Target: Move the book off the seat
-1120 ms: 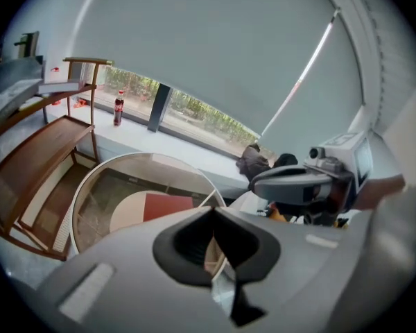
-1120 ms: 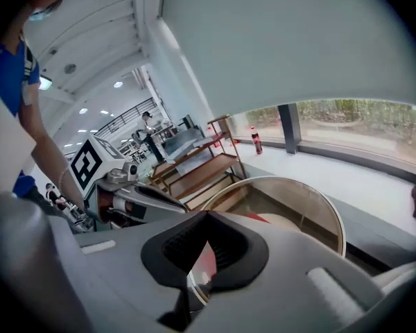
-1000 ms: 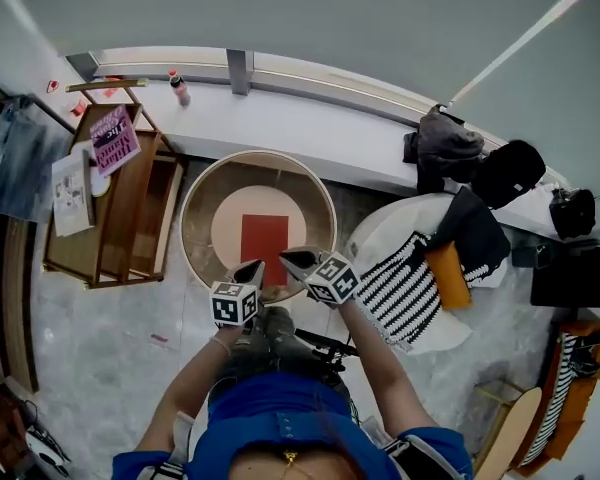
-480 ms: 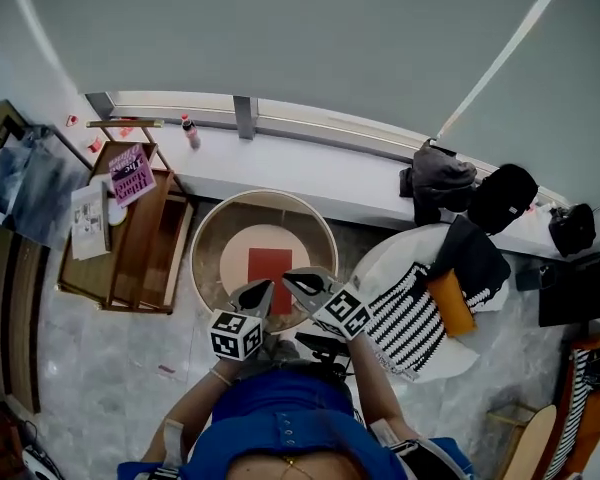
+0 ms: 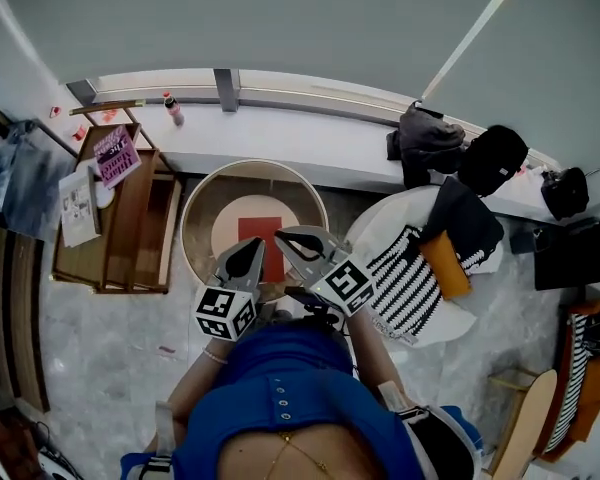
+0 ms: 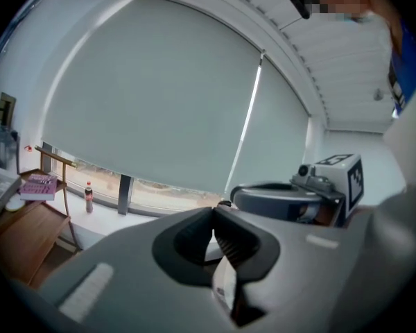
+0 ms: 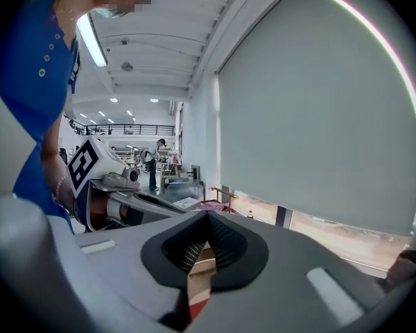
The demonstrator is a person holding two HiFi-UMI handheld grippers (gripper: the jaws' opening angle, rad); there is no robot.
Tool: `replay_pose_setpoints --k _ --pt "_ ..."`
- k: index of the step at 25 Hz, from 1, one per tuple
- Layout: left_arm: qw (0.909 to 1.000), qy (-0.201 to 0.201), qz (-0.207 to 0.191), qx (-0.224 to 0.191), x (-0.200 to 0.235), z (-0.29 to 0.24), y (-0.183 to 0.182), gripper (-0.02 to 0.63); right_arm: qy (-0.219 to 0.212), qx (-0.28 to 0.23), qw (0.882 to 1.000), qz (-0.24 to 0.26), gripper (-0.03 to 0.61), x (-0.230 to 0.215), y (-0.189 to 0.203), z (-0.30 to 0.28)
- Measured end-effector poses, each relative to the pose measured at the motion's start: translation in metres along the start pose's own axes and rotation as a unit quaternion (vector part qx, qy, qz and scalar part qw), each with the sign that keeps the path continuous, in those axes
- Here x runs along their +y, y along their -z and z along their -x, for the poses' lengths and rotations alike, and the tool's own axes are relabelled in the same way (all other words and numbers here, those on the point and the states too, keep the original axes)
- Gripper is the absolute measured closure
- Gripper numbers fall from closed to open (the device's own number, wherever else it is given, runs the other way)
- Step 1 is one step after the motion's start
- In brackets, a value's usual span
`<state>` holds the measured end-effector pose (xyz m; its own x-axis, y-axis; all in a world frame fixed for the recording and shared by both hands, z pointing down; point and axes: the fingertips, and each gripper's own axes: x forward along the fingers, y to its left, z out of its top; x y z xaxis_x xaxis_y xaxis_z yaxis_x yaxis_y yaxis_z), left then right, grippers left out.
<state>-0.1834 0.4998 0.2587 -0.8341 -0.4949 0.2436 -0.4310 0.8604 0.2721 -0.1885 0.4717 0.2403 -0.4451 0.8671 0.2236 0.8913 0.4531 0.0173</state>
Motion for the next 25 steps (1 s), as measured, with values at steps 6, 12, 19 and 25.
replay_pose_setpoints --k 6,12,19,25 --pt "0.9998 0.006 -0.004 -0.021 -0.011 -0.002 -0.02 0.612 0.028 -0.01 1.0 -0.003 0.58 -0.01 -0.007 0.014" --pt "0.9996 0.009 0.005 -0.028 -0.013 -0.005 -0.024 0.612 0.043 -0.025 0.999 -0.023 0.579 -0.019 -0.012 0.023" --pt "0.9996 0.011 0.005 -0.027 -0.013 -0.008 -0.026 0.612 0.048 -0.027 0.998 -0.03 0.58 -0.021 -0.014 0.02" --pt "0.9995 0.012 0.008 -0.027 -0.007 -0.008 -0.028 0.612 0.044 -0.028 0.998 -0.036 0.579 -0.019 -0.017 0.013"
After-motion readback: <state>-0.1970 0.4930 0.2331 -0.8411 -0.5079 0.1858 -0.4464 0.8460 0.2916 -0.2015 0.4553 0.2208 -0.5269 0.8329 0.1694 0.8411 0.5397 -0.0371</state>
